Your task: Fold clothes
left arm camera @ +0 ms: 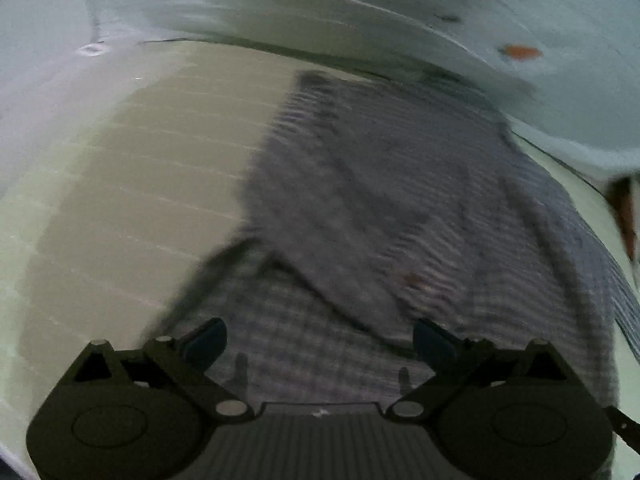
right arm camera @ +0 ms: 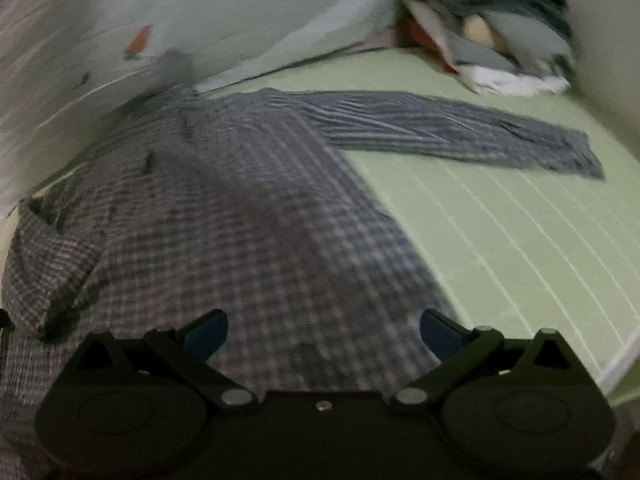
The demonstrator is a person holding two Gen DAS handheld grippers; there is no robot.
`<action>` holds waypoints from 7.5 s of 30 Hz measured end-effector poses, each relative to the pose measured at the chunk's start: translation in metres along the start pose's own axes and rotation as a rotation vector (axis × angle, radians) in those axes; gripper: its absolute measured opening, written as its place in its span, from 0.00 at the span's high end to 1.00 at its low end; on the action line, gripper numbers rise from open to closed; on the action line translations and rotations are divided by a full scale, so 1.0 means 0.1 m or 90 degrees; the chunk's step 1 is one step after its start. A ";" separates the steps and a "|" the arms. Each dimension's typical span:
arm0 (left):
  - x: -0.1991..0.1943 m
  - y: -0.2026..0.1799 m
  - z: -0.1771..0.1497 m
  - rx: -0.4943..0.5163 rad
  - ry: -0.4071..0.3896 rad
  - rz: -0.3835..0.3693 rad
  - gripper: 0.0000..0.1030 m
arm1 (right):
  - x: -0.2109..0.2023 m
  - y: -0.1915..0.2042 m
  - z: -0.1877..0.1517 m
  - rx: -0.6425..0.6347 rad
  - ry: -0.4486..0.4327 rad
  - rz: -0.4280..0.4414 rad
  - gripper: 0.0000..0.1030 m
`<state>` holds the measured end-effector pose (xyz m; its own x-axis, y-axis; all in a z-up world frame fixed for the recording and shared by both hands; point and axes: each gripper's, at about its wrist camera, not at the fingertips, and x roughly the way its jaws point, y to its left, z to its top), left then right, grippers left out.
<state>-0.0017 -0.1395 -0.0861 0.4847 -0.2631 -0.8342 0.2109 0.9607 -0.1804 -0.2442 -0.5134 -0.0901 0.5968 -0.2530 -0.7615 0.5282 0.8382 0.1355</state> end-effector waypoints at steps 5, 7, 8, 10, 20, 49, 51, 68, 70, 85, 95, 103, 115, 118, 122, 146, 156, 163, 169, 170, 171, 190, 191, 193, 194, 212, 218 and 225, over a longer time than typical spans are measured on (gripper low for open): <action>-0.10 0.57 0.08 -0.024 -0.003 0.041 0.04 | 0.08 0.55 0.03 -0.053 -0.008 0.029 0.00; -0.15 0.76 0.13 -0.020 -0.008 0.049 0.04 | 0.12 0.81 0.02 -0.068 -0.013 0.045 0.00; -0.18 0.86 0.15 -0.015 -0.011 0.054 0.04 | 0.14 0.94 0.01 -0.076 -0.016 0.053 0.00; -0.22 1.04 0.21 -0.009 -0.018 0.065 0.04 | 0.19 1.23 0.02 -0.082 -0.026 0.070 0.00; -0.25 1.67 0.35 -0.020 -0.016 0.078 0.03 | 0.51 2.27 -0.10 -0.166 -0.028 0.040 0.00; -0.06 0.93 0.33 0.027 -0.018 0.040 0.03 | 0.81 1.29 0.36 0.036 0.015 0.055 0.51; -0.08 0.82 0.29 0.018 -0.021 0.051 0.03 | 0.85 1.25 0.44 0.021 0.011 0.075 0.65; -0.29 0.10 0.15 -0.032 -0.096 0.156 0.03 | 0.67 0.01 1.70 -0.037 -0.193 -0.007 0.92; -0.32 0.10 0.12 -0.048 -0.096 0.175 0.03 | 0.75 -0.21 1.85 -0.023 -0.202 -0.057 0.91; -0.68 0.48 -0.38 -0.113 -0.095 0.208 0.03 | 0.71 0.59 1.06 -0.068 -0.159 0.023 0.00; -0.48 1.41 -0.11 -0.013 -0.082 0.095 0.03 | 0.18 1.91 0.09 -0.073 -0.155 0.036 0.00; -0.29 2.22 0.45 0.141 -0.055 0.007 0.03 | -0.03 3.15 -0.79 0.010 -0.126 -0.024 0.01; -0.19 2.21 0.51 0.321 0.007 -0.107 0.03 | -0.25 3.58 -1.24 0.082 -0.117 -0.004 0.70; -0.20 2.18 0.48 0.350 0.016 -0.124 0.03 | -0.28 3.55 -1.29 0.100 -0.117 0.006 0.90; -0.16 2.09 0.44 0.377 0.042 -0.125 0.03 | -0.32 3.52 -1.37 0.123 -0.118 0.021 0.96; -0.23 0.49 -0.13 0.484 0.078 -0.139 0.03 | -0.64 1.80 -1.09 0.224 -0.157 0.049 0.96; -0.25 0.01 -0.25 0.471 0.074 -0.122 0.03 | -0.33 1.50 -1.07 0.166 -0.087 0.016 0.96; -0.21 -0.10 -0.15 0.353 0.053 -0.093 0.03 | -0.32 1.43 -0.99 0.126 -0.059 0.051 0.96; -0.22 0.02 -0.23 0.289 0.036 -0.067 0.03 | -0.32 1.37 -0.91 0.093 -0.038 0.078 0.97; -0.23 0.06 -0.25 0.292 0.032 -0.063 0.03 | -0.31 1.37 -0.91 0.091 -0.033 0.073 0.97; -0.23 0.09 -0.25 0.294 0.030 -0.061 0.03 | -0.30 1.37 -0.90 0.090 -0.028 0.067 0.97; 0.29 0.21 0.24 0.231 0.076 -0.139 0.03 | -0.42 1.29 -0.64 0.105 0.013 -0.029 0.43; 0.32 0.17 0.28 0.230 0.071 -0.138 0.03 | -0.46 1.24 -0.59 0.116 0.003 -0.027 0.37; 0.32 0.09 0.34 0.220 0.054 -0.131 0.03 | -0.48 1.12 -0.47 0.138 -0.017 -0.029 0.34; 0.32 0.06 0.38 0.212 0.044 -0.127 0.03 | -0.45 1.05 -0.40 0.143 -0.023 -0.030 0.34; 0.87 -0.78 0.90 0.157 -0.005 0.013 0.03 | 0.84 -0.43 1.29 0.171 -0.090 -0.068 0.28; 1.16 -1.08 1.12 0.196 0.002 0.034 0.03 | 1.39 -0.70 1.62 0.128 -0.056 -0.088 0.28; 1.46 -1.30 1.25 0.250 0.016 0.049 0.02 | 1.77 -0.67 1.73 0.034 -0.012 -0.096 0.48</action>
<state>0.1476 -0.3143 -0.1192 0.4919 -0.1854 -0.8507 0.4861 0.8691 0.0917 -0.0694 -0.6983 -0.1239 0.5194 -0.3838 -0.7635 0.6435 0.7636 0.0539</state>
